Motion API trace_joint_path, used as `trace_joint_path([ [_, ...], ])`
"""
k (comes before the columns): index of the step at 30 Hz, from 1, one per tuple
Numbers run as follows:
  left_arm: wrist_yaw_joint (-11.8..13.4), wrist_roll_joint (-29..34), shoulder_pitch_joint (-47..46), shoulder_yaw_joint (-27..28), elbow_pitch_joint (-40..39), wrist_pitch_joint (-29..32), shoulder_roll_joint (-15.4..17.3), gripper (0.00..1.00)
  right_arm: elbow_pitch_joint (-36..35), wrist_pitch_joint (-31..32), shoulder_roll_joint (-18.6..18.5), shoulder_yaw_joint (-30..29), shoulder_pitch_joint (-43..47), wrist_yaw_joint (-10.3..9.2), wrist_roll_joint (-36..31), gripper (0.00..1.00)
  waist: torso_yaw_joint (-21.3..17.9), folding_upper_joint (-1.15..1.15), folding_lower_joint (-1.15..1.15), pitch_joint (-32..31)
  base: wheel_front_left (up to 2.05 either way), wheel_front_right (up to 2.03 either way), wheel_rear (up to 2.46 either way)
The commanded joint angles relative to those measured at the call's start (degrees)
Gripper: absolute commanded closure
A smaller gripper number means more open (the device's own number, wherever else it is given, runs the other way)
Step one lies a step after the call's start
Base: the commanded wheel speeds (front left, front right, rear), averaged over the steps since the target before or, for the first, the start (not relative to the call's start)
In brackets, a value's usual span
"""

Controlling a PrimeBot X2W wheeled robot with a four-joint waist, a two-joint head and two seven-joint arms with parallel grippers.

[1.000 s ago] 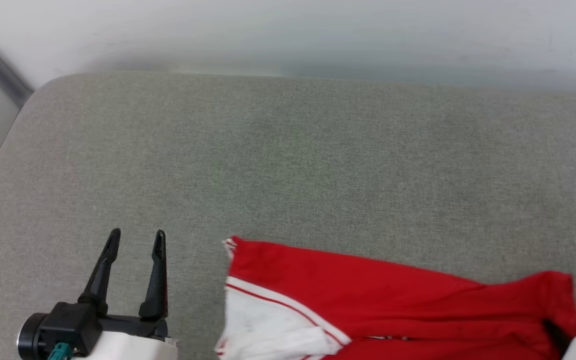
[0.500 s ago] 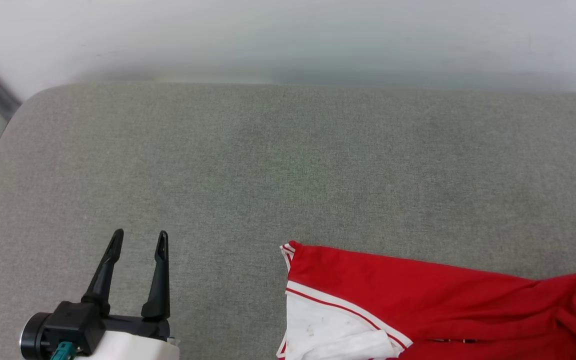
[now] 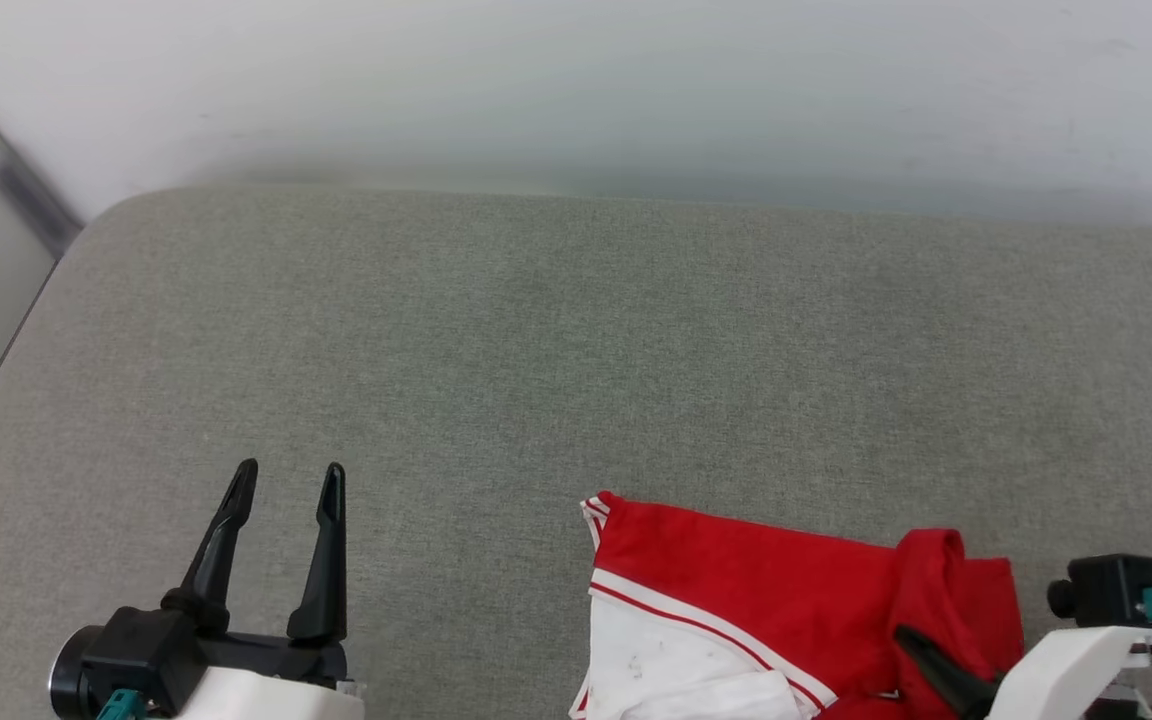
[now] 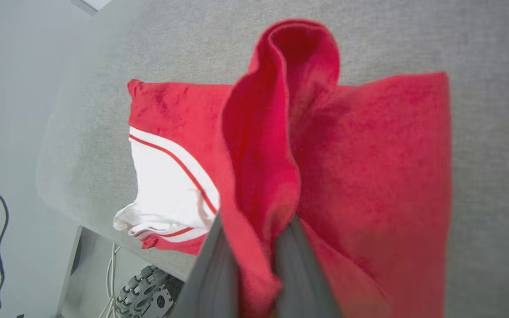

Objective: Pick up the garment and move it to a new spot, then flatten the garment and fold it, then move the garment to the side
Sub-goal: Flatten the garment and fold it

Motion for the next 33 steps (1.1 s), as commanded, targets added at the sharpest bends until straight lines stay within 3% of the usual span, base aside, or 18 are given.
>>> trace_joint_path([
  [1, -0.1, 0.1, 0.2, 0.0, 0.1, -0.1, 0.5, 0.0, -0.8, 0.8, 0.9, 1.2, -0.6, -0.02, 1.2, 1.0, 0.5, 0.0, 0.0, -0.2, 0.0, 0.0, 0.0],
  [5, -0.1, 0.0, 0.5, 0.0, 0.4, -0.1, 0.7, 0.0, -1.5, 1.4, 1.7, 4.9, -1.6, -0.02, 4.7, 1.0, 1.4, 0.0, 0.0, -0.3, 0.0, 0.0, 0.0],
  [11, -0.1, 0.1, 0.3, 0.1, 1.0, -0.1, 0.5, 0.0, 2.3, -3.0, 1.8, 10.7, -3.3, -0.02, 13.7, 1.0, 2.6, 0.0, 0.0, -0.7, 0.0, 0.0, 0.0],
  [22, -0.1, 0.0, -0.3, -0.1, 1.1, -0.1, 0.9, 0.0, 14.2, -12.8, 1.8, 17.6, -9.8, -0.01, 15.5, 0.99, 4.1, 0.0, 0.0, -0.8, 0.0, 0.0, 0.0],
  [24, -0.1, 0.0, -0.2, -0.1, 0.9, -0.1, 0.8, 0.0, 15.9, -14.6, 1.8, 18.8, -11.0, -0.01, 14.9, 0.0, 4.3, 0.0, 0.0, -0.7, 0.0, 0.0, 0.0],
  [33, -0.1, -0.1, 0.5, 0.2, 0.8, -0.1, 0.8, 0.0, 12.9, -14.0, 1.8, 25.5, -12.6, -0.01, 16.7, 0.0, 3.6, 0.0, 0.0, -1.1, 0.0, 0.0, 0.0],
])
